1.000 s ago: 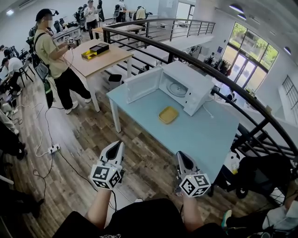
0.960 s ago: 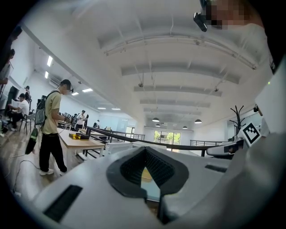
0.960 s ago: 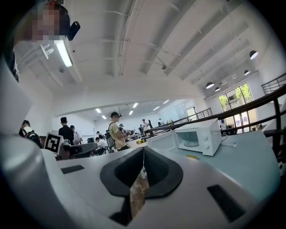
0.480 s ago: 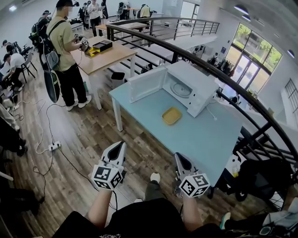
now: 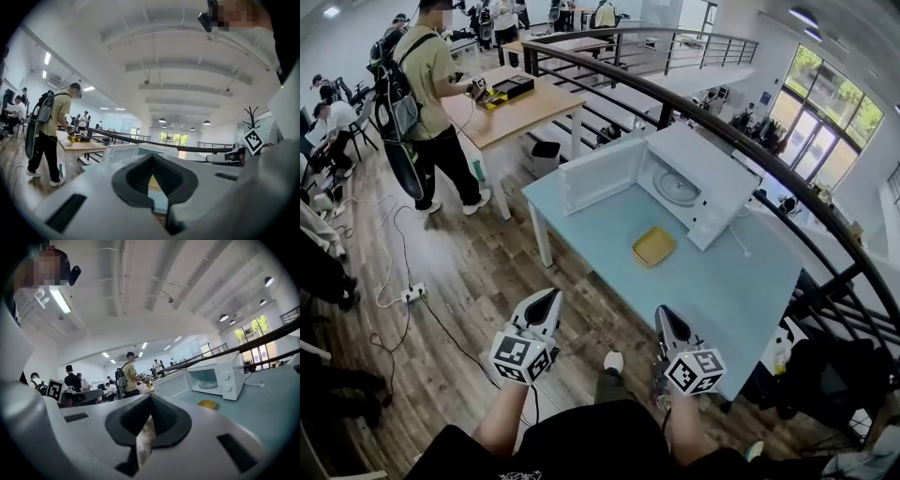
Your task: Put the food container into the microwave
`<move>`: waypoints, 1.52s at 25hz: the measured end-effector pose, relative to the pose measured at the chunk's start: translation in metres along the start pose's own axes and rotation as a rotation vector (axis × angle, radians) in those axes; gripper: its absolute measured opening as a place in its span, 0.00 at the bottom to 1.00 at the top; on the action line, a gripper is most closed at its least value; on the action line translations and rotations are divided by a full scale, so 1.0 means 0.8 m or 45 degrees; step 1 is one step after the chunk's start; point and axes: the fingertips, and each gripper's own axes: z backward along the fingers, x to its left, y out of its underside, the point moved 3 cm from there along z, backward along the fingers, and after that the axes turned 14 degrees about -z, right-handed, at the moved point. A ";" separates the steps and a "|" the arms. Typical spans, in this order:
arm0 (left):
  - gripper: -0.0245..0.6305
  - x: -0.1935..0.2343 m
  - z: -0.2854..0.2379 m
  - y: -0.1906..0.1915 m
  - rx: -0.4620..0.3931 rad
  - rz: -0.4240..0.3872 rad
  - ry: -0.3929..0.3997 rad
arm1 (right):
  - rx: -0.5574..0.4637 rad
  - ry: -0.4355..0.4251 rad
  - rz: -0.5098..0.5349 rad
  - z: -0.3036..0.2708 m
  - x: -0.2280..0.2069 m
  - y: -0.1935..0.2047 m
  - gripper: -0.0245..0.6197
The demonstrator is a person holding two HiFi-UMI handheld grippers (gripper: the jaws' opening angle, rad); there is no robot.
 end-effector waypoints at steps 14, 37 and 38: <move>0.05 0.037 -0.168 0.005 0.058 0.054 -0.018 | 0.117 -0.068 -0.064 -0.132 -0.100 -0.053 0.05; 0.05 0.036 -0.348 0.034 0.188 0.052 -0.053 | 0.202 -0.177 -0.073 -0.249 -0.227 -0.122 0.05; 0.05 0.034 -0.352 0.035 0.192 0.052 -0.039 | 0.205 -0.178 -0.083 -0.250 -0.230 -0.120 0.05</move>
